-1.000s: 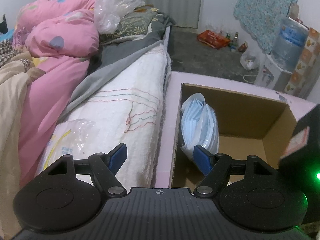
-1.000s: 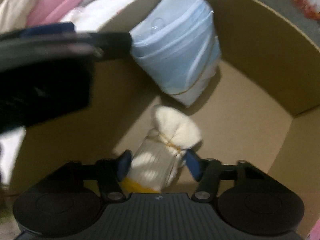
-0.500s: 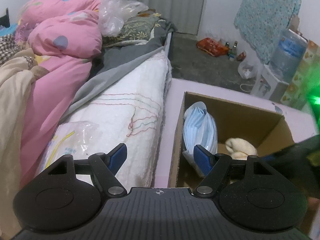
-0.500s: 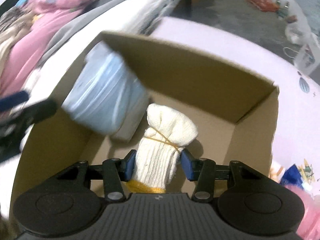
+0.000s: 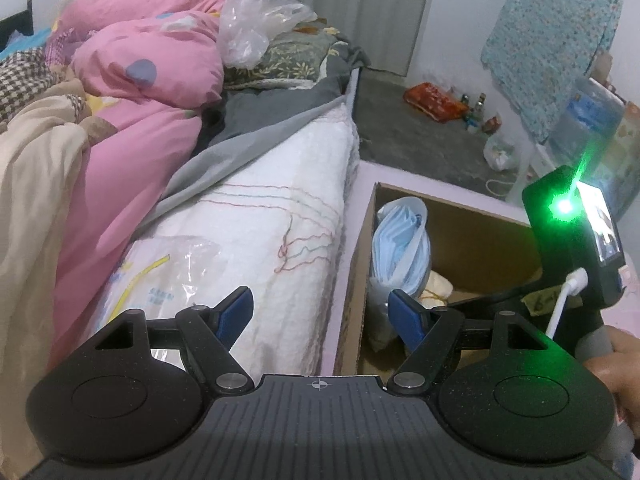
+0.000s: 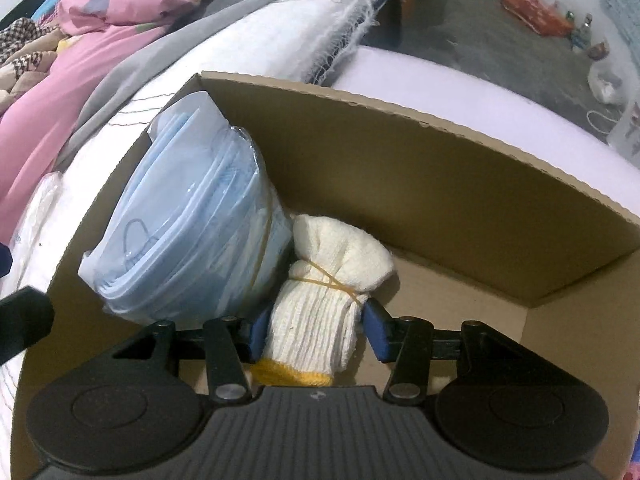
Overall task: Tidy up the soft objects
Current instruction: 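Withdraw both tools from the box back toward the table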
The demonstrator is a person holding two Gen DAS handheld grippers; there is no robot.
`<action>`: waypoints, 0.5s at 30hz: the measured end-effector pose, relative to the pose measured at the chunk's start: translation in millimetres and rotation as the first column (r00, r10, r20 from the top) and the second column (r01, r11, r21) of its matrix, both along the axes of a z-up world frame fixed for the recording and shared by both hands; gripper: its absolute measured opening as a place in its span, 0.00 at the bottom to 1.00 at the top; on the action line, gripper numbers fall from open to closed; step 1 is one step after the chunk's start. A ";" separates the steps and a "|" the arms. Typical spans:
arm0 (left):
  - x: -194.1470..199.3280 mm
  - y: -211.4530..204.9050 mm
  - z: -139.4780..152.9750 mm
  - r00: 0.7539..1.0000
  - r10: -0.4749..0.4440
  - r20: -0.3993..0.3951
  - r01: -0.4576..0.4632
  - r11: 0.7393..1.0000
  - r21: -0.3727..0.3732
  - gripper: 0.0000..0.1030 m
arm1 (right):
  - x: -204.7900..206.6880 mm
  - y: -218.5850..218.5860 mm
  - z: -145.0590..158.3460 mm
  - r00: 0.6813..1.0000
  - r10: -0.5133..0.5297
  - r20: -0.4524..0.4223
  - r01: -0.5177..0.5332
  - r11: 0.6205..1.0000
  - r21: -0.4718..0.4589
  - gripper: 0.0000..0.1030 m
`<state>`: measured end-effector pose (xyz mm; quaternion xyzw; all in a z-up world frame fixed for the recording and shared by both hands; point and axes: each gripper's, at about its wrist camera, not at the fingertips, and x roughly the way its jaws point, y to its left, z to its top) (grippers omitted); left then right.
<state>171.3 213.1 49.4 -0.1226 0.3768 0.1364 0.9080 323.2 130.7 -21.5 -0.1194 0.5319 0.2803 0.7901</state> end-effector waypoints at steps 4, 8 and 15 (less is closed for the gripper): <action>-1.0 -0.2 0.0 1.000 -0.002 -0.003 0.002 1.000 -0.006 0.74 | 1.4 -1.6 1.0 1.000 0.006 0.006 -0.006 1.000 0.002 0.57; -0.9 1.0 1.6 1.000 0.001 0.002 -0.001 1.000 -0.009 0.75 | 6.6 -0.6 1.6 1.000 0.010 -0.007 -0.010 1.000 0.015 0.57; -1.9 1.4 2.8 1.000 0.010 0.000 -0.010 1.000 -0.011 0.76 | 7.0 -7.0 13.2 1.000 0.007 0.005 -0.008 0.999 0.047 0.58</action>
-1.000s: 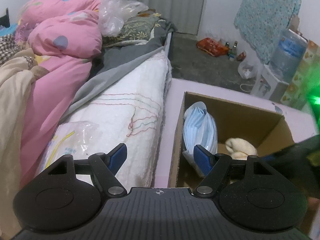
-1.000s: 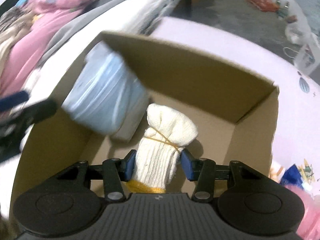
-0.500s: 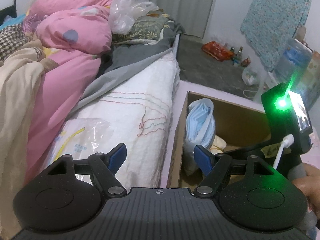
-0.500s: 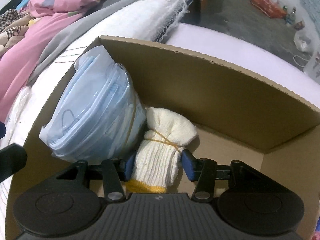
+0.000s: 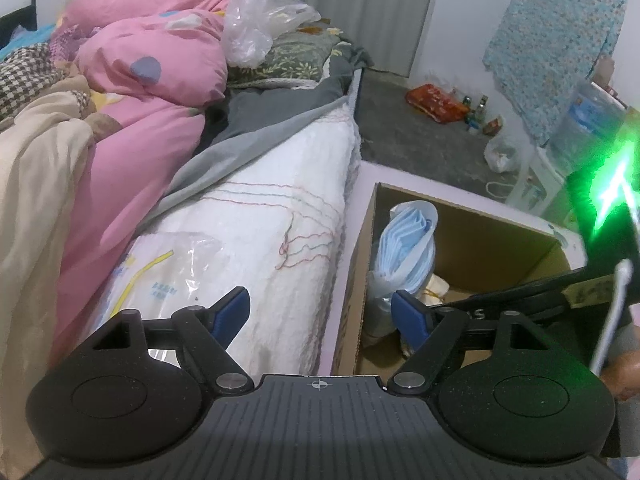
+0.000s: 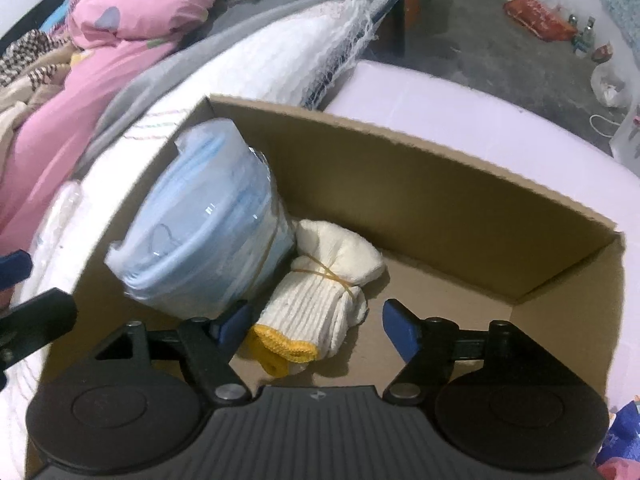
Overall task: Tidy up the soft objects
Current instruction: 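Withdraw both tools from the box back toward the table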
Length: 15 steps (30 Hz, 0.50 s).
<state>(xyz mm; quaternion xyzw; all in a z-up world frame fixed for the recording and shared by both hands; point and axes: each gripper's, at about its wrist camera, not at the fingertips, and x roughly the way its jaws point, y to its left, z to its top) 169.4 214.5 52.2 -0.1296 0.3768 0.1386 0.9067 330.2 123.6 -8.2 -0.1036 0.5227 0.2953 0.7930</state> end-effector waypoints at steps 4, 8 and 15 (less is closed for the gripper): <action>-3.9 0.6 3.2 1.000 0.008 0.003 -0.008 1.000 -0.009 0.78 | -5.8 -9.2 13.9 1.000 0.002 0.008 -0.002 0.999 0.036 0.58; -13.1 -5.1 11.4 1.000 0.006 0.025 -0.006 1.000 -0.008 0.87 | -16.5 -25.8 33.5 1.000 -0.004 0.022 0.002 0.996 0.086 0.58; -43.0 -25.8 35.1 0.993 -0.013 0.116 0.012 1.000 0.012 0.96 | -54.6 -68.5 85.3 0.994 0.001 0.110 -0.026 0.974 0.226 0.58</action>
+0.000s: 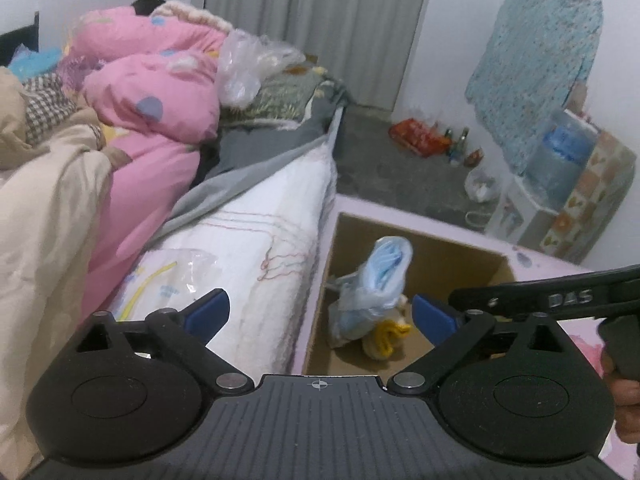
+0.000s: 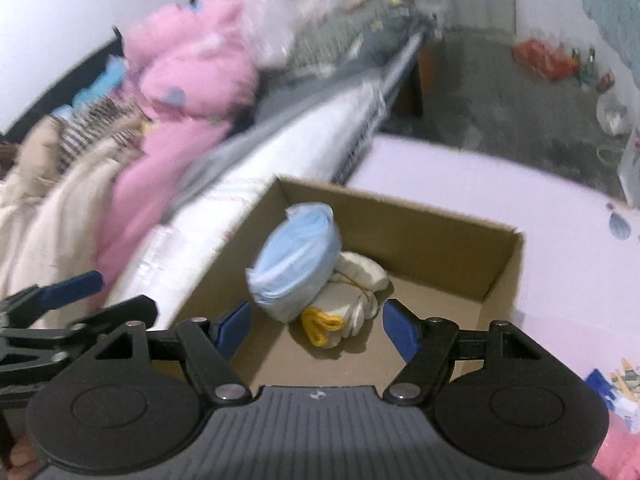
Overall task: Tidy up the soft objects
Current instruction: 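Withdraw both tools from the box back toward the table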
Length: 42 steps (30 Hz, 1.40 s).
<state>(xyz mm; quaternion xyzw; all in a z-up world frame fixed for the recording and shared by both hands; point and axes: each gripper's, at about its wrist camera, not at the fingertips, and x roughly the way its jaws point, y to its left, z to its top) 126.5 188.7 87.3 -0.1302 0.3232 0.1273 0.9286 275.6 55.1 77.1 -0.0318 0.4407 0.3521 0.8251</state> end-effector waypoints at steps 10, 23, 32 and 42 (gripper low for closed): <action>-54.2 -31.8 19.1 0.996 -0.057 0.071 0.061 0.997 -0.046 0.98 | -67.1 -69.0 48.3 0.998 0.019 0.054 -0.027 0.987 0.158 0.58; -164.0 -74.9 16.1 0.931 -0.268 0.248 0.295 0.952 -0.080 0.98 | -197.9 -250.2 88.2 0.970 -0.137 0.200 0.054 0.926 0.375 0.58; -191.9 -125.6 -14.9 0.888 -0.376 0.265 0.405 0.912 -0.065 0.99 | -256.5 -353.1 77.3 0.925 -0.323 0.198 0.178 0.831 0.526 0.58; -153.8 -213.1 -77.9 0.814 -0.561 0.147 0.539 0.826 0.166 0.98 | -234.5 -358.4 -46.1 0.932 -0.354 -0.080 0.339 0.772 0.538 0.58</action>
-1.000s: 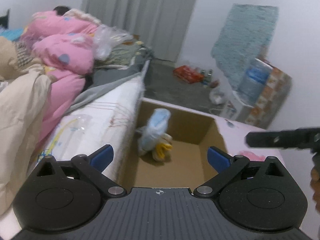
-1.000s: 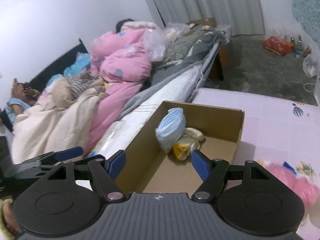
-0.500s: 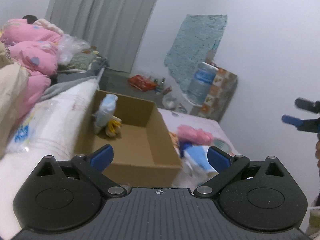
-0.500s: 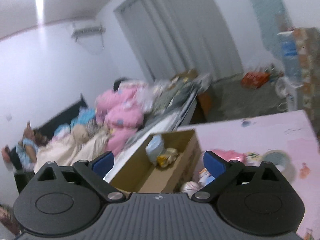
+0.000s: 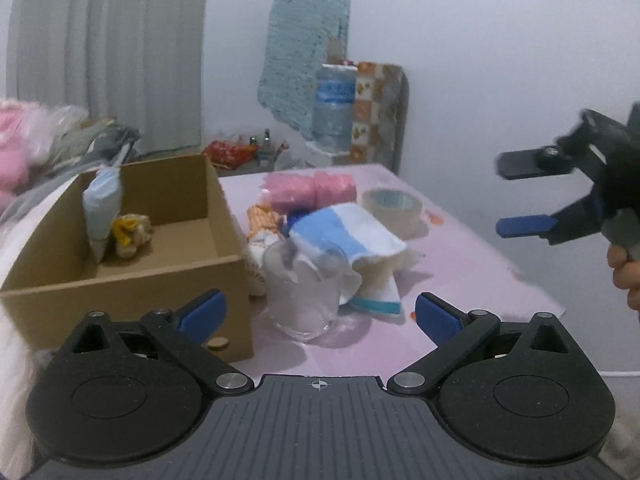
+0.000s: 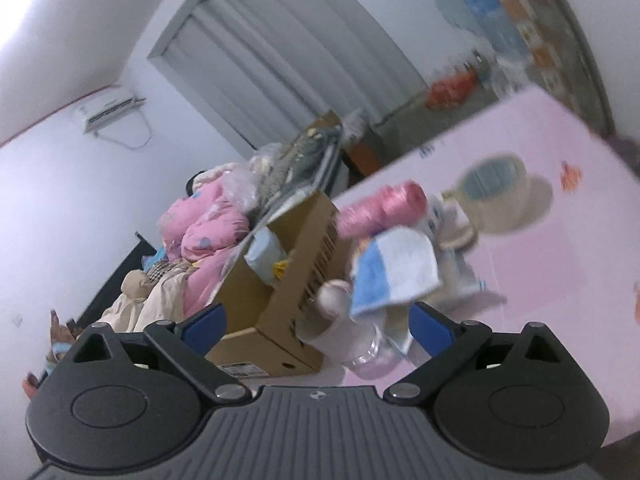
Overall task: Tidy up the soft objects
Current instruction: 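Withdraw both tools from the box back toward the table, then grasp the blue-and-white towel with the left gripper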
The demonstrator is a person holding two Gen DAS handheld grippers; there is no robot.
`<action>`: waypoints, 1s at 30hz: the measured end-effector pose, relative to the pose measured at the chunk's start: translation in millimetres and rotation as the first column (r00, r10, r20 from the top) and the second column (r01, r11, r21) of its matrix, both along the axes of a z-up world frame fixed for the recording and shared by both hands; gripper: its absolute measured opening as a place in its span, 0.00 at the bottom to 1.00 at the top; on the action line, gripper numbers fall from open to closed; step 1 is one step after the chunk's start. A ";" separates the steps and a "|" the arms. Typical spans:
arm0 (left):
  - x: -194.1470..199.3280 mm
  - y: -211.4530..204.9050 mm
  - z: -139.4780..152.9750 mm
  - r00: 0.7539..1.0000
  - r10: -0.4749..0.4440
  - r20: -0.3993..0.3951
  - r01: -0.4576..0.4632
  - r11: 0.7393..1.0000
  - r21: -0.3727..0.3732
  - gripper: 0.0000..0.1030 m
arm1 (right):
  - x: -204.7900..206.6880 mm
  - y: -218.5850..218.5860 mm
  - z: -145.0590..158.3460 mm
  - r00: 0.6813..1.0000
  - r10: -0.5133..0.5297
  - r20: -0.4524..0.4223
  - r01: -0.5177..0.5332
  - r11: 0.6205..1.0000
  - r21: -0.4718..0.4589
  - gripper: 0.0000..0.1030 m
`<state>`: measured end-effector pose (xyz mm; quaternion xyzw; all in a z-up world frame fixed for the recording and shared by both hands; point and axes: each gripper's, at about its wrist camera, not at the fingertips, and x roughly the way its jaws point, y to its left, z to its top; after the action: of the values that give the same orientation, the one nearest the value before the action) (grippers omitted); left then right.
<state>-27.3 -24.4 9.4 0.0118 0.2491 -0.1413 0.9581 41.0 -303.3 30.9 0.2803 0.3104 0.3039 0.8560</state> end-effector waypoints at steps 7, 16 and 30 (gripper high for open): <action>18.4 -22.5 -14.1 1.000 -0.024 0.021 0.022 0.997 0.073 0.93 | 35.7 5.5 -44.1 0.995 -0.088 -0.038 0.087 0.996 -0.013 0.57; 31.8 -34.4 -22.6 0.999 -0.024 -0.024 0.027 0.994 0.110 0.72 | 92.3 37.0 -65.5 0.996 -0.083 -0.037 0.078 0.989 -0.123 0.51; 32.6 -38.9 -18.2 0.999 -0.028 -0.022 0.030 0.995 0.094 0.60 | 125.6 78.6 -54.0 0.999 0.027 0.037 -0.012 0.935 -0.354 0.51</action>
<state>5.3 -63.3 -8.8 0.0591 0.2649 -0.1435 0.9517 166.6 -224.7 -23.1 0.1125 0.3449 0.2573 0.8956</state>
